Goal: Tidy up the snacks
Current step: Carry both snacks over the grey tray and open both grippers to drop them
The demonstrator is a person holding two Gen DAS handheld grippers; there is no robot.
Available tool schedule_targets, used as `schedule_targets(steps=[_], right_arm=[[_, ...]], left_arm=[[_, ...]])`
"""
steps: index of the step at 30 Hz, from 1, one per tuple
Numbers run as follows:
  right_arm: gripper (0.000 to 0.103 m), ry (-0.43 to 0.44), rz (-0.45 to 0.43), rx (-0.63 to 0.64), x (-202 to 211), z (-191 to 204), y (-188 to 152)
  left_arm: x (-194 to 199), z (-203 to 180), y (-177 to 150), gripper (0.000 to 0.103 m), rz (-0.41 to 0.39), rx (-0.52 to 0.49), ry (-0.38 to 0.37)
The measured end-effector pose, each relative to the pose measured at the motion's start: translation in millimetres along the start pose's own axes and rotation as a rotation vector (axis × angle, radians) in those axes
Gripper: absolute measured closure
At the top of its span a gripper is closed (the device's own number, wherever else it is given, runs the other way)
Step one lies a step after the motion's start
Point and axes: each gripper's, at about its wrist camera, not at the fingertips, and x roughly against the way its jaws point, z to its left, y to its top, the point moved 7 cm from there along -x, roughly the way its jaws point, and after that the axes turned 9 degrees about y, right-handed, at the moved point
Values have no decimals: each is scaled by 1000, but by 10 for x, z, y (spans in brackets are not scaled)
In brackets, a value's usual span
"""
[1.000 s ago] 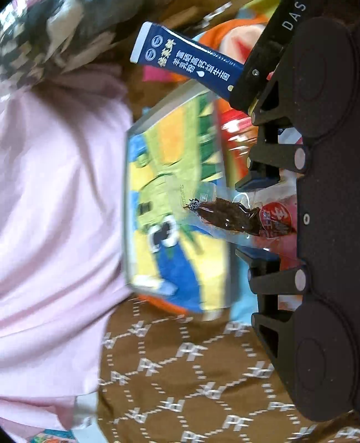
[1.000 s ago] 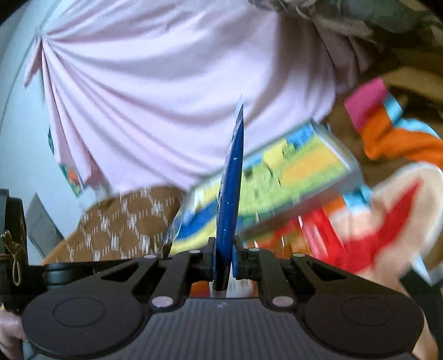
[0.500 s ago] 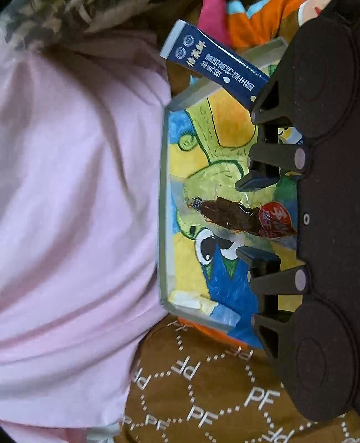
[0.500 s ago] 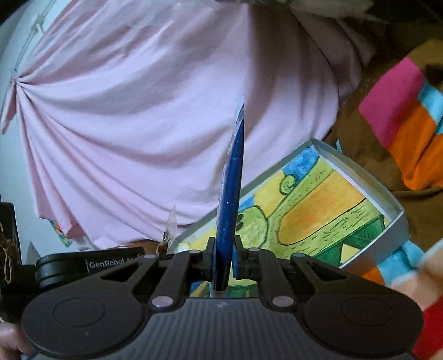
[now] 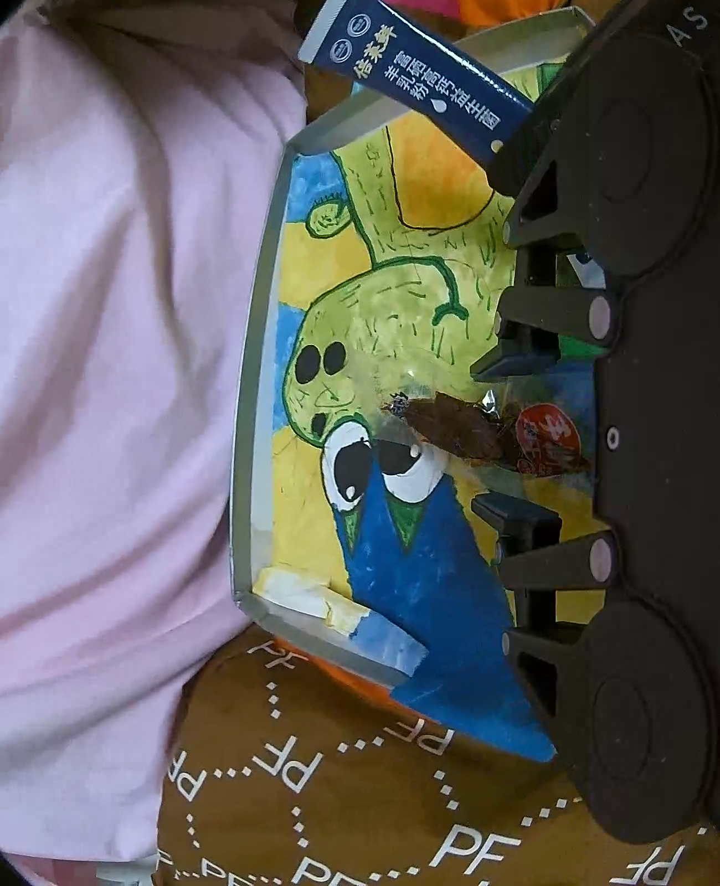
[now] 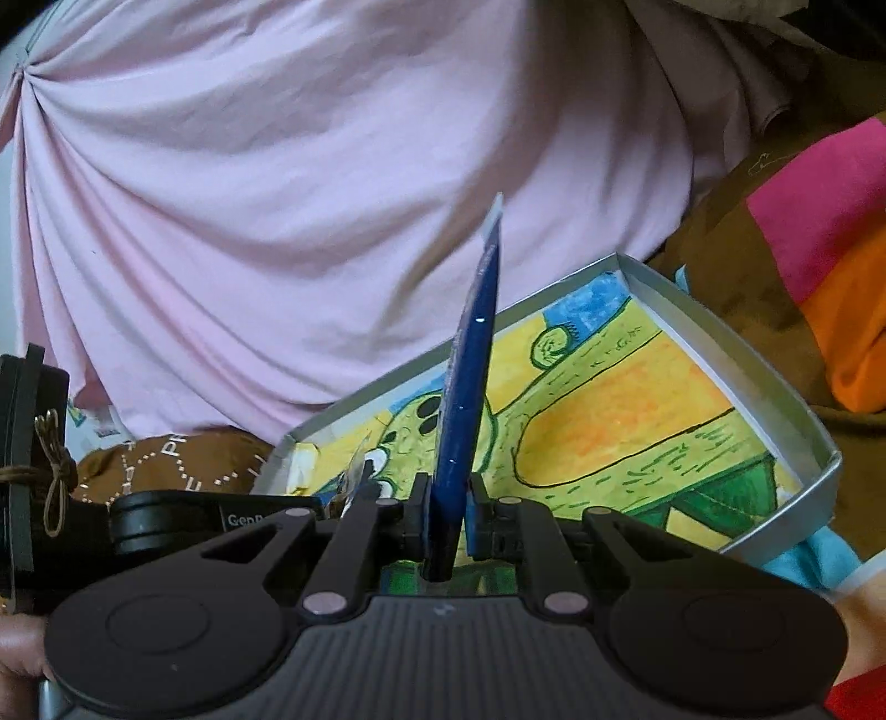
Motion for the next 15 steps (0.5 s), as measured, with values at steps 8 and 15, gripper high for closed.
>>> schedule_targets(steps=[8, 15], right_arm=[[83, -90, 52, 49, -20, -29, -19], [44, -142, 55, 102, 18, -15, 16]], left_arm=[[-45, -15, -59, 55, 26, 4, 16], [-13, 40, -13, 37, 19, 21, 26]])
